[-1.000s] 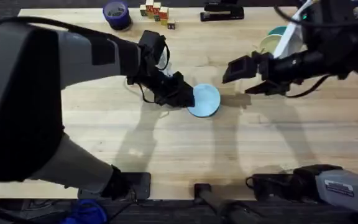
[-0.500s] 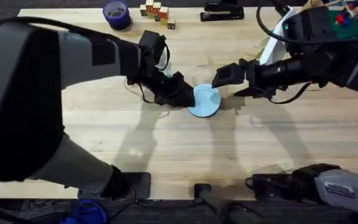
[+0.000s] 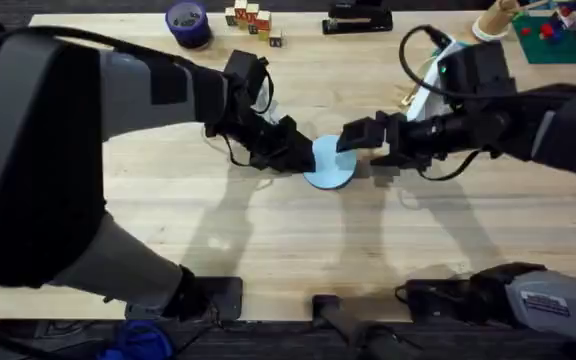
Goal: Pick up the plates from the table one by one and place each into a slot on the dish rack.
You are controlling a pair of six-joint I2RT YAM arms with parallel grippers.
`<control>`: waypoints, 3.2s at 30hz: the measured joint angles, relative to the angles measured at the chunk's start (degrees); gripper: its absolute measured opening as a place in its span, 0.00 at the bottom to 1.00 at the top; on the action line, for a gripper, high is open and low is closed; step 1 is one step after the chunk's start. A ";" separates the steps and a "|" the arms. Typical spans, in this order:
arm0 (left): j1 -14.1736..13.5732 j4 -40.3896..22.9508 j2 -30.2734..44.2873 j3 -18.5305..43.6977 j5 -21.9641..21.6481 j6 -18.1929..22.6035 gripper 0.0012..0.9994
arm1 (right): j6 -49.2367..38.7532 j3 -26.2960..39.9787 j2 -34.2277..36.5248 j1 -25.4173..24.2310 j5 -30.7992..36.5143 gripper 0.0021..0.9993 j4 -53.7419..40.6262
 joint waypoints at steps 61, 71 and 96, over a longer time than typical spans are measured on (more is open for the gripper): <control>0.05 0.83 0.94 0.00 1.97 0.18 0.04 | 12.34 -5.56 3.58 6.99 7.04 0.21 15.73; 0.15 0.55 0.96 0.20 1.92 0.17 0.04 | 12.34 -5.56 3.58 6.99 6.91 0.19 16.08; -0.13 -27.44 4.11 31.45 -8.43 8.95 0.04 | 13.26 -5.56 3.58 7.44 4.35 0.12 16.97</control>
